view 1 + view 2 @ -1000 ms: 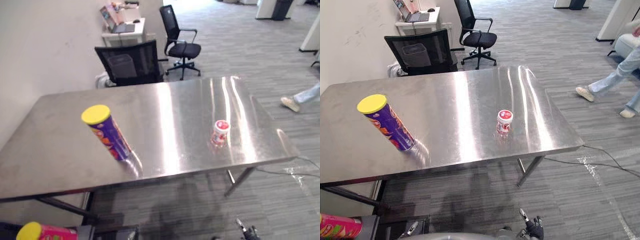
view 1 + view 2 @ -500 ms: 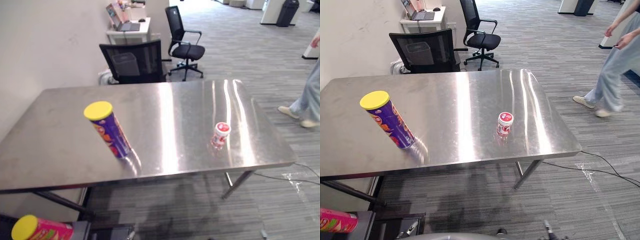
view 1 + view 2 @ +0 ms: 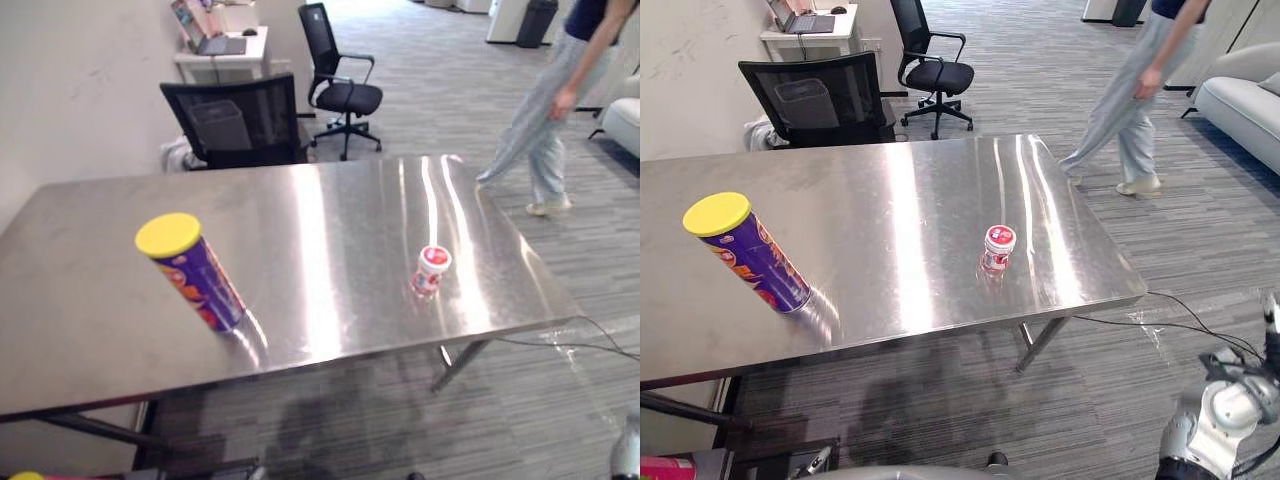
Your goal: Put the gum and the chips on the shelf.
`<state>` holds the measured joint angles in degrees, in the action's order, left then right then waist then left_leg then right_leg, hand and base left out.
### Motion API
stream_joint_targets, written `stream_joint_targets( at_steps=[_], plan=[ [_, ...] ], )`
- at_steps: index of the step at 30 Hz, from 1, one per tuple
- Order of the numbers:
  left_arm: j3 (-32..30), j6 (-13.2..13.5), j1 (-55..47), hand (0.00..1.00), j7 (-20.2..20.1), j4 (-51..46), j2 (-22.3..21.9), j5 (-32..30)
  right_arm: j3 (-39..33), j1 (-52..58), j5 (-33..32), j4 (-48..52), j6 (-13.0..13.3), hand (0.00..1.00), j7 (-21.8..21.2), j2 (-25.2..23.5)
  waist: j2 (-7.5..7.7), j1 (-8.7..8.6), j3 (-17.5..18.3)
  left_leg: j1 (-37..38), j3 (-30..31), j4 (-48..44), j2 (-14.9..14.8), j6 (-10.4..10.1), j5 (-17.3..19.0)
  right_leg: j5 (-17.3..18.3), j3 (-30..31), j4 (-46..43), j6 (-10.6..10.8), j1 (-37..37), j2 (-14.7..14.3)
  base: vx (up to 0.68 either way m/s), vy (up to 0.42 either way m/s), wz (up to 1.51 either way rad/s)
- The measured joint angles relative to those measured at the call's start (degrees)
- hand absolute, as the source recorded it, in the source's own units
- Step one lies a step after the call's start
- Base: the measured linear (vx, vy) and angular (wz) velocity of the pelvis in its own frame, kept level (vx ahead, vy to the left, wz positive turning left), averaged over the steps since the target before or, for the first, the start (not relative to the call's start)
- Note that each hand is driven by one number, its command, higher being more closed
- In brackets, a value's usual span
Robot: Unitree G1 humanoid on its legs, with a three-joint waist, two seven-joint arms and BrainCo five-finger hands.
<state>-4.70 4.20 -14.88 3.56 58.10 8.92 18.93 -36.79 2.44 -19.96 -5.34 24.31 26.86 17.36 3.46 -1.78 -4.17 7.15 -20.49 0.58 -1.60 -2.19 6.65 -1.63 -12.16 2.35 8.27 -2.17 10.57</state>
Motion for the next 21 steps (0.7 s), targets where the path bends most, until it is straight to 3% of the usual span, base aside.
stream_joint_targets(
  at_steps=[3,5,8,11,15,21],
  plan=[
    [-0.09,-0.69,-0.07,0.0,0.16,0.03,0.06,-0.66,5.4,0.01,2.74,10.27,-1.46,0.0,-5.84,0.09,0.01,-0.69,0.0,-0.19,-0.05,-0.49,-0.03,0.02,0.27,0.0,0.02,0.02,0.01,0.01,0.06,0.0,0.0,0.0],
    [-0.08,-0.66,-0.07,0.0,0.26,0.08,0.15,-2.29,10.94,0.16,4.45,16.37,-4.51,0.0,-12.92,0.99,0.02,-1.12,0.01,-0.48,-0.03,-0.88,-0.03,0.05,0.5,-0.05,-0.01,0.09,0.08,0.07,0.14,0.0,0.0,0.0],
    [-0.09,-0.43,-0.02,0.0,0.48,0.11,0.26,-3.91,15.45,0.96,4.75,18.22,-7.2,0.0,-21.99,3.79,0.34,-0.99,0.45,-1.42,0.18,-1.09,0.06,0.1,0.52,-0.15,-0.19,0.1,0.24,0.79,0.27,0.0,-0.004,0.03],
    [-0.08,-0.31,-0.11,0.0,0.63,0.41,0.34,-4.29,17.67,1.53,4.04,17.96,-8.22,0.0,-28.86,5.37,0.53,-0.97,0.57,-1.94,0.61,-1.53,0.01,0.11,0.55,-0.16,-0.65,0.1,0.25,0.86,0.33,0.01,-0.015,0.07],
    [-0.03,0.29,-0.17,0.0,0.62,1.02,0.36,-4.41,21.34,2.46,3.79,17.82,-8.91,0.0,-34.7,8.26,0.43,-1.1,0.63,-2.06,0.63,-2.5,-0.17,0.21,1.21,-0.17,-0.61,0.07,0.25,0.68,0.33,-0.01,-0.006,-0.02],
    [0.59,0.67,-0.24,0.0,0.6,1.28,0.56,-4.42,25.5,2.63,3.75,15.15,-9.89,0.0,-36.14,9.78,0.59,-1.07,1.01,-2.09,0.63,-2.78,-0.09,0.21,1.33,-0.18,-0.67,-0.01,0.27,0.69,0.54,-0.03,-0.006,0.0]
  ],
)
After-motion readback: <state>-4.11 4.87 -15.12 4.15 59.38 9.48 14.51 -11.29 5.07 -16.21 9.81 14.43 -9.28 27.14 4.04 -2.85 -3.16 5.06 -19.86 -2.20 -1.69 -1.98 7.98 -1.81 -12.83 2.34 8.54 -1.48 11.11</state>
